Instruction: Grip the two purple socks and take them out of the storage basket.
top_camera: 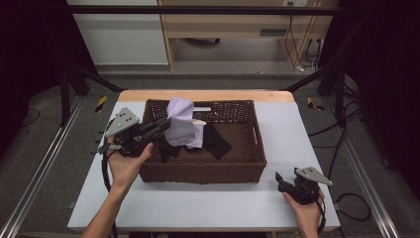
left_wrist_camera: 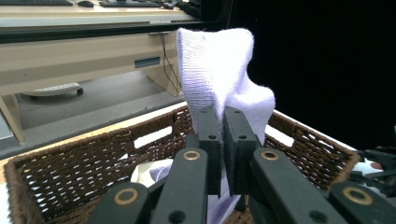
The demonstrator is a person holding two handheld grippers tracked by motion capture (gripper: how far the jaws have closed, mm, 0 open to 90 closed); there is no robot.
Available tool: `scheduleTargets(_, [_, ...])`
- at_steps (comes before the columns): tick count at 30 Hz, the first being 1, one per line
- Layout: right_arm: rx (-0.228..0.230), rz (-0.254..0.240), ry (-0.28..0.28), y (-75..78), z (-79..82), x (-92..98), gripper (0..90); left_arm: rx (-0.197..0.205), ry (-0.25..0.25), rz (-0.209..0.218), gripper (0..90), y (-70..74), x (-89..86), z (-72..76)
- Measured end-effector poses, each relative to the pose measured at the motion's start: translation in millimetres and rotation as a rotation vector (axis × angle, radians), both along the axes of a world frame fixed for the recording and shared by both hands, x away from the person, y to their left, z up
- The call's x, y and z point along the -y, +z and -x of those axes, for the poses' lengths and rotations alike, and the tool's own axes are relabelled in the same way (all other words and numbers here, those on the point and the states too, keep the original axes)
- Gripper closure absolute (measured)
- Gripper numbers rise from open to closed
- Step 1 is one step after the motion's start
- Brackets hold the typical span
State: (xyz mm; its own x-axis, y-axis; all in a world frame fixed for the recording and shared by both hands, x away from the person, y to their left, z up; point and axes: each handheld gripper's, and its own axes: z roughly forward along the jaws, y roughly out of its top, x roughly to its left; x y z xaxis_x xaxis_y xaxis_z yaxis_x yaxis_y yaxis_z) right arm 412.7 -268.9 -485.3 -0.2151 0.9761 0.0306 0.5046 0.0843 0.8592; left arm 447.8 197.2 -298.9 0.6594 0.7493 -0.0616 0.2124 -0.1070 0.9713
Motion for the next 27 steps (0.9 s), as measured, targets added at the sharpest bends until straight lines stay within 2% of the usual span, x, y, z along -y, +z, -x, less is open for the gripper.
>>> scheduleTargets(6, [0.0,0.0,-0.001,-0.1,0.0,-0.1,28.1,0.021,-0.005,-0.003,86.0,0.5,-13.8,19.1])
scheduleTargets(13, [0.0,0.002,-0.002,-0.1,0.0,-0.1,28.1,0.012,-0.036,0.006,86.0,-6.3,-27.8,40.9])
scheduleTargets(27, [0.002,0.002,-0.005,-0.1,0.3,-0.5,28.1,-0.007,-0.103,-0.015,86.0,-30.7,-31.8,77.6])
